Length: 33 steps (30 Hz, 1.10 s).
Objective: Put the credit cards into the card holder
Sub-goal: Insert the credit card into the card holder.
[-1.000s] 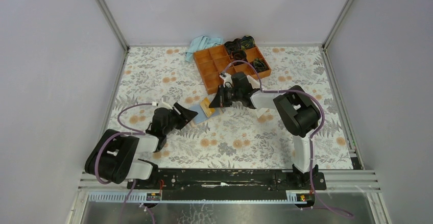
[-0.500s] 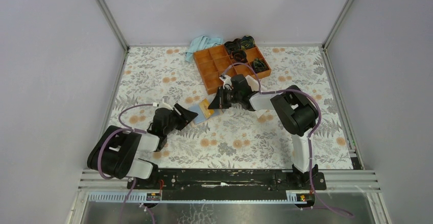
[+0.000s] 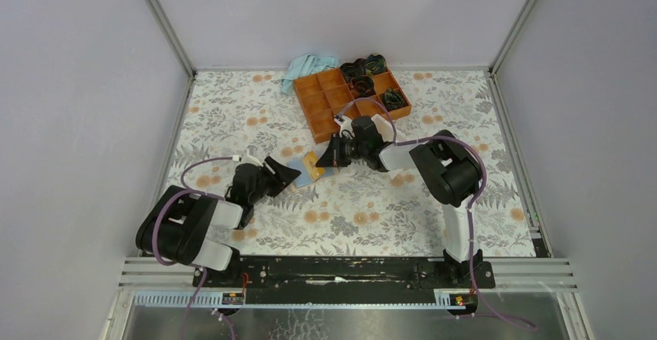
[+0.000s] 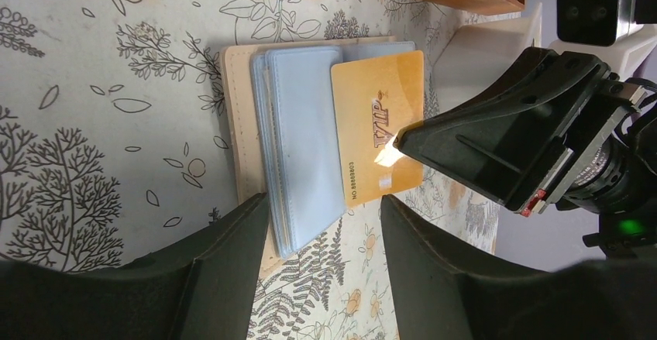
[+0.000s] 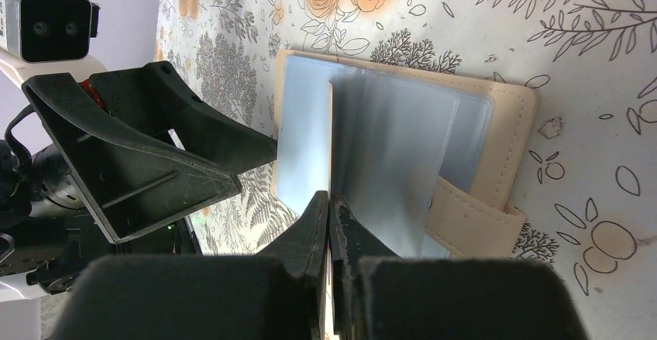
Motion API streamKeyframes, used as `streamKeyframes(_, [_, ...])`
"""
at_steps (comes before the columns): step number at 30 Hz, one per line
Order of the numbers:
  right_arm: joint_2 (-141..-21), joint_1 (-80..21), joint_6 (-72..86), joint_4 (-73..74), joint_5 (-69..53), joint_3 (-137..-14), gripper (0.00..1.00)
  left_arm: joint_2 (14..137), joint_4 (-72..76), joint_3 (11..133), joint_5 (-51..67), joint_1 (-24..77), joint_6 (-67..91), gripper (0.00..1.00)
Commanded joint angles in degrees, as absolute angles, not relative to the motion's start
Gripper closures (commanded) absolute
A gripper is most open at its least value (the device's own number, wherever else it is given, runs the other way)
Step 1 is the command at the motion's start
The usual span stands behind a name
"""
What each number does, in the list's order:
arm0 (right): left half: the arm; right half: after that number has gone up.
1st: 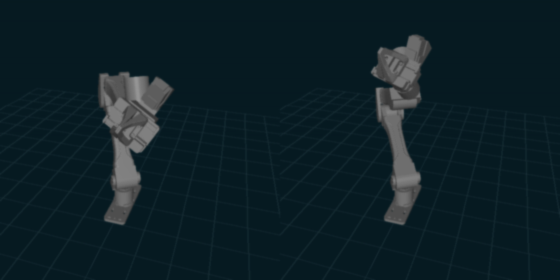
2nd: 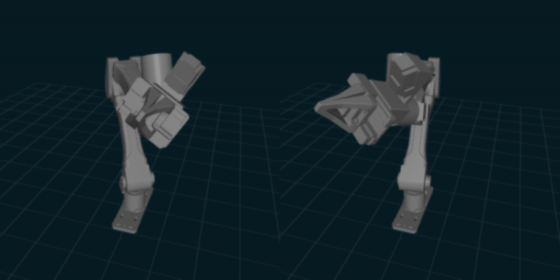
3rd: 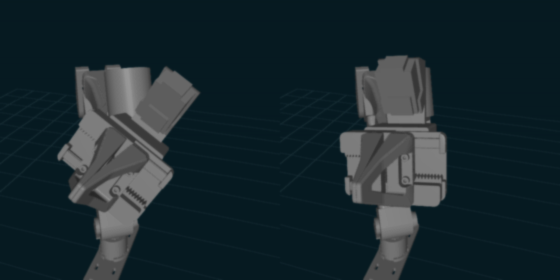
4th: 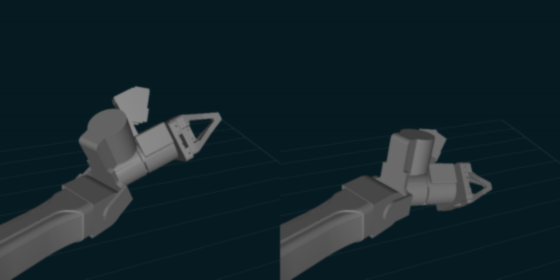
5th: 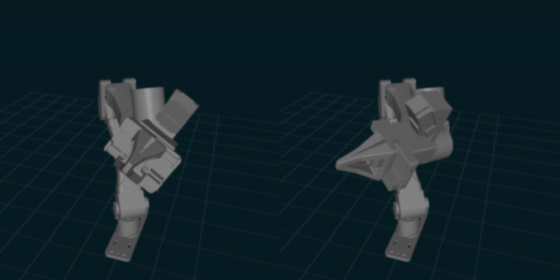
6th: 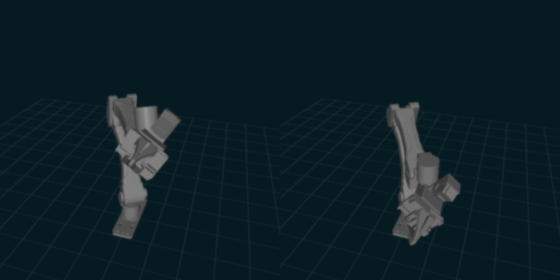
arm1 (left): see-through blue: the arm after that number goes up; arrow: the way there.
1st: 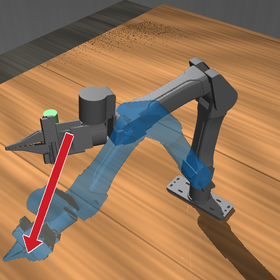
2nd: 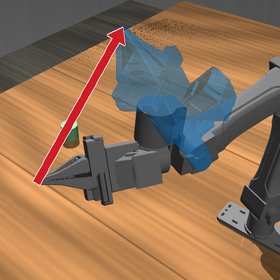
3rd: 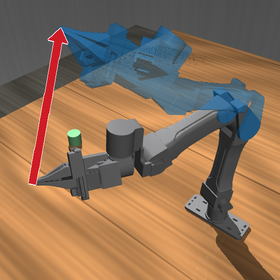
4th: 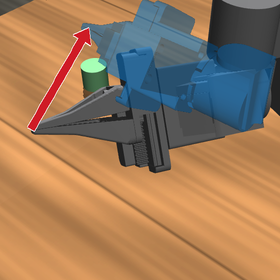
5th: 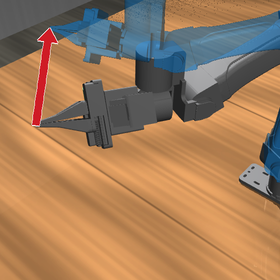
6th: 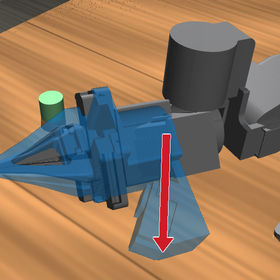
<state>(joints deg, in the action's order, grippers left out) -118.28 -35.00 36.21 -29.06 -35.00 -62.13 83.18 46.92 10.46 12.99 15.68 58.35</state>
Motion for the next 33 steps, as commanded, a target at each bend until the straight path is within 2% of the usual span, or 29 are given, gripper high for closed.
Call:
streamKeyframes(1, [-118.97,-35.84,37.05,-32.24,-33.86,-61.38,1.00,84.38,49.16,9.87,13.68,15.29,58.28,0.38])
streamKeyframes(33, [-118.54,-38.41,40.54,-36.94,-24.65,-56.85,1.00,88.13,55.71,7.85,15.11,15.30,60.53,0.41])
